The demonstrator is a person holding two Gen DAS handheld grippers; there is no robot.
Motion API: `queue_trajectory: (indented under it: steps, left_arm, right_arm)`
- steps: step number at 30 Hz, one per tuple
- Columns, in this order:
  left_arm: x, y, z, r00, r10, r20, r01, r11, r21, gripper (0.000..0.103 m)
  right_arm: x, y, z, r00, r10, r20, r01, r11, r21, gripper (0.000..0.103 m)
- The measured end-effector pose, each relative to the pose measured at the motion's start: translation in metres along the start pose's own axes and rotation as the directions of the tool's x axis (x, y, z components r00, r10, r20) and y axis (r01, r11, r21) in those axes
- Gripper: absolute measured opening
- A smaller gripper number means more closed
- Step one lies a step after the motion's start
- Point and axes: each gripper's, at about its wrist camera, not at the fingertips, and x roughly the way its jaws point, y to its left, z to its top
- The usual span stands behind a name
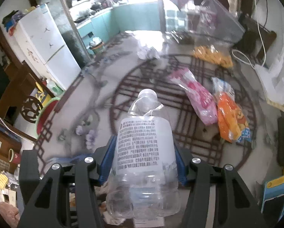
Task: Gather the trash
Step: 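Grasp the clear plastic bottle with the right tool while the left tool grasps the Pocky snack bag, then carry the bottle and Pocky bag over the red bucket with both tools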
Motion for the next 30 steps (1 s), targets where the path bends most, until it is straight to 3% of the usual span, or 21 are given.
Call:
queue_trajectory:
  steps: [4,8,10,13,16,19,23,26,30]
  left_arm:
    - [-0.037,0.004,0.012,0.991,0.036,0.133,-0.035,0.999,-0.01,0.029]
    - [-0.083,0.01,0.029,0.957,0.096,0.275,-0.087,0.995,-0.044,0.029]
    - [-0.11,0.013,0.037,0.926,0.144,0.348,-0.125,0.989,-0.076,0.029]
    - [-0.149,0.015,0.047,0.857,0.241,0.455,-0.2,0.97,-0.137,0.029]
    - [-0.173,0.014,0.05,0.804,0.288,0.519,-0.234,0.957,-0.168,0.029]
    - [-0.194,0.013,0.053,0.77,0.289,0.568,-0.223,0.957,-0.185,0.029]
    - [-0.208,0.014,0.055,0.745,0.292,0.6,-0.222,0.957,-0.189,0.029]
    - [-0.212,0.013,0.056,0.742,0.303,0.598,-0.224,0.953,-0.204,0.03]
    - [-0.216,0.016,0.054,0.74,0.316,0.593,-0.229,0.948,-0.22,0.03]
  right_arm:
    - [-0.011,0.015,0.009,0.998,0.015,0.063,-0.014,1.0,-0.017,0.053]
    - [-0.031,0.03,0.023,0.986,0.039,0.159,-0.033,0.999,-0.038,0.053]
    - [-0.044,0.038,0.029,0.975,0.055,0.214,-0.044,0.997,-0.058,0.053]
    - [-0.055,0.05,0.032,0.96,0.082,0.267,-0.054,0.993,-0.109,0.053]
    - [-0.06,0.056,0.032,0.953,0.087,0.291,-0.048,0.989,-0.14,0.053]
    - [-0.068,0.054,0.036,0.944,0.122,0.306,-0.088,0.988,-0.123,0.053]
    - [-0.085,0.051,0.041,0.925,0.113,0.363,-0.075,0.99,-0.116,0.053]
    - [-0.093,0.051,0.043,0.916,0.098,0.388,-0.054,0.991,-0.122,0.053]
    - [-0.089,0.052,0.041,0.923,0.088,0.375,-0.045,0.992,-0.121,0.053]
